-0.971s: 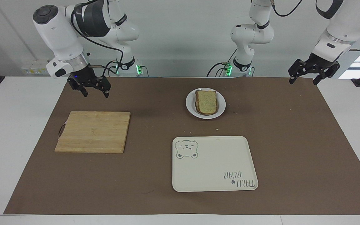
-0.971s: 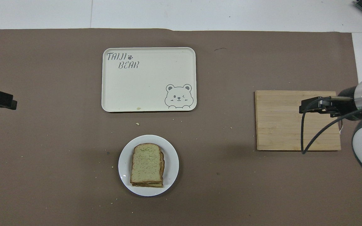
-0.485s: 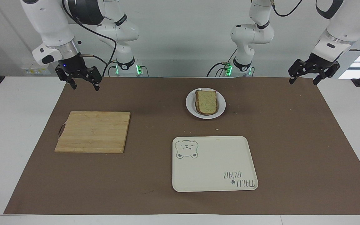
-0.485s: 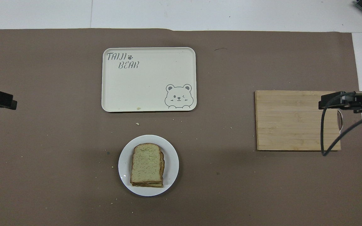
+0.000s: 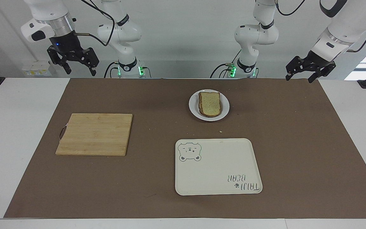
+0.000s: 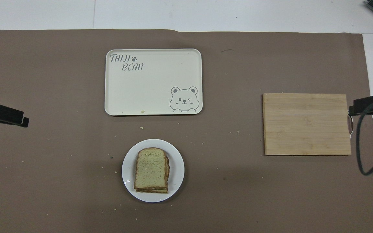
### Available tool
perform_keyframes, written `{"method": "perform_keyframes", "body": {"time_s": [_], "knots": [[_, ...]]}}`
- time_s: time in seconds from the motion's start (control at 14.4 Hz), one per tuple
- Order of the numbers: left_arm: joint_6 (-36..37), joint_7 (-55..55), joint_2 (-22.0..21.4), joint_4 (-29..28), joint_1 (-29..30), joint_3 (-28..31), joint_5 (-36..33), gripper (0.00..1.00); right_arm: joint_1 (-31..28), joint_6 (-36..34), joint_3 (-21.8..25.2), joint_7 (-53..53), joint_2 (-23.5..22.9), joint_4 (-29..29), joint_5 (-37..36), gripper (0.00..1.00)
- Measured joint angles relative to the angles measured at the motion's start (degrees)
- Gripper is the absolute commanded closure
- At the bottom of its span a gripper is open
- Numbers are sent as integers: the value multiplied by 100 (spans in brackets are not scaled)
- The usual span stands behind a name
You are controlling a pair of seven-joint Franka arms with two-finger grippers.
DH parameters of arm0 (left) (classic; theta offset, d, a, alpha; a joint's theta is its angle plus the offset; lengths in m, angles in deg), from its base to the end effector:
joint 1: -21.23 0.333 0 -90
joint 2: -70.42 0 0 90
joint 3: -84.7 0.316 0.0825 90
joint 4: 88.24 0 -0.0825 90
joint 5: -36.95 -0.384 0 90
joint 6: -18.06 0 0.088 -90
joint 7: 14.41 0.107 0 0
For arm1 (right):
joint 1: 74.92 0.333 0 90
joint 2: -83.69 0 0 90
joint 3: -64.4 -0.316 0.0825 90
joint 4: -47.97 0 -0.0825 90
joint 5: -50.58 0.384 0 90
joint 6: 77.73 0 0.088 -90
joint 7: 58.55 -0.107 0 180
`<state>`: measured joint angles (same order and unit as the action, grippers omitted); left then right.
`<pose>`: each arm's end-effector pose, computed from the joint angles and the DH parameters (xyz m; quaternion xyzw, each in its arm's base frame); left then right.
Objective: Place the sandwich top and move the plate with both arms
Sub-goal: 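Reach the left gripper toward the plate rim nearest it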
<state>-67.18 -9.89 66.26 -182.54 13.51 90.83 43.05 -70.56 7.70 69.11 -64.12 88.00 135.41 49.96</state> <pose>0.5217 -0.0245 0.6221 0.9959 -0.0556 -0.0414 0.0581 0.5222 -0.0064 0.6786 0.9984 -0.0521 0.0200 0.0014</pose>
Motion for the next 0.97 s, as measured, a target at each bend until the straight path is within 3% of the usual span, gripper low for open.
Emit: {"method": "perform_keyframes", "body": {"time_s": [0.35,0.97], "knots": [[-1525,145,-685,-2147,-5,-41,602,0,-10,98,20,272,38,165,-32,0],[-3079,2328,-515,-4226,-10,-51,2794,0,-12,223,20,364,28,342,-110,0]]}}
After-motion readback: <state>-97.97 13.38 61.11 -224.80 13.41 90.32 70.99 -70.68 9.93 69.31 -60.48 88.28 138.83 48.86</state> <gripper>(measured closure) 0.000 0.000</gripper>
